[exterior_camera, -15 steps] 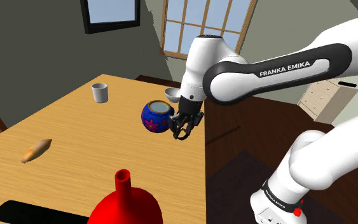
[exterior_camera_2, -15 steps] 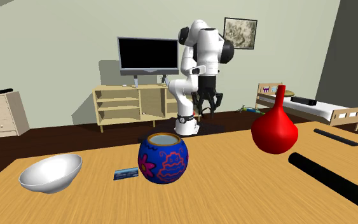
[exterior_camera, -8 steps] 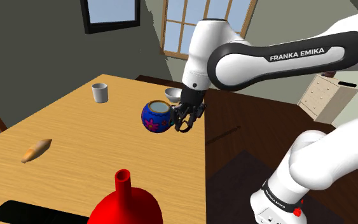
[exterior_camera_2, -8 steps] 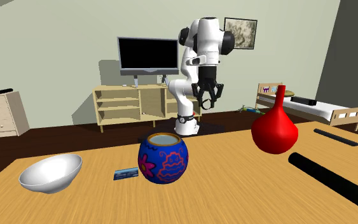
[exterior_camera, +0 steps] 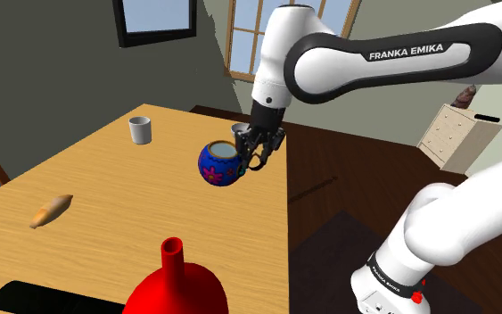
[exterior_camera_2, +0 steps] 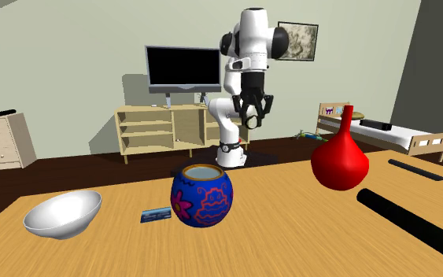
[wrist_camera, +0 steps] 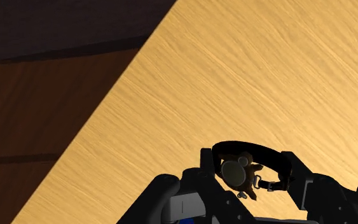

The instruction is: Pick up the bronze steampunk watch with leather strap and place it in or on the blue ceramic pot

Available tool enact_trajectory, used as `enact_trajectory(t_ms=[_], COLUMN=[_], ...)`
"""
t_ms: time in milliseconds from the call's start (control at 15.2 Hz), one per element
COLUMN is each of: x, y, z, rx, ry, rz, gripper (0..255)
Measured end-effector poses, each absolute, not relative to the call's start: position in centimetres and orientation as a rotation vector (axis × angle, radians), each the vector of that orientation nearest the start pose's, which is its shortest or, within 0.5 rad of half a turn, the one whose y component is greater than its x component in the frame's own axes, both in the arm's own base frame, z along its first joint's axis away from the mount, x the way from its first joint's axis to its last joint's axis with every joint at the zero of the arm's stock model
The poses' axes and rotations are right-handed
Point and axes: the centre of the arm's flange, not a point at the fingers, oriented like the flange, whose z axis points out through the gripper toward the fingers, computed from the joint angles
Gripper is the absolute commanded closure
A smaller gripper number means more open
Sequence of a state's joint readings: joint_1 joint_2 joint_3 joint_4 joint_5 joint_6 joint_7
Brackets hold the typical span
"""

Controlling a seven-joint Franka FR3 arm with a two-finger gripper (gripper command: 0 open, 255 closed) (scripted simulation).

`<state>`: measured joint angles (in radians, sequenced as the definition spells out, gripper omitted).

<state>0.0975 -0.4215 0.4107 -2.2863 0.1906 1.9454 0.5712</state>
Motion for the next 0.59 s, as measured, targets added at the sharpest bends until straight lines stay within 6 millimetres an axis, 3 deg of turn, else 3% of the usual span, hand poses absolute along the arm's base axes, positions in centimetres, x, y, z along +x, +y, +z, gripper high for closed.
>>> enact_trajectory(t_ms=[594], x=[48.4], y=[20.9], z=[51.2], rx=[-3.091], ry=[0.243], rz=[-0.06], gripper=[255])
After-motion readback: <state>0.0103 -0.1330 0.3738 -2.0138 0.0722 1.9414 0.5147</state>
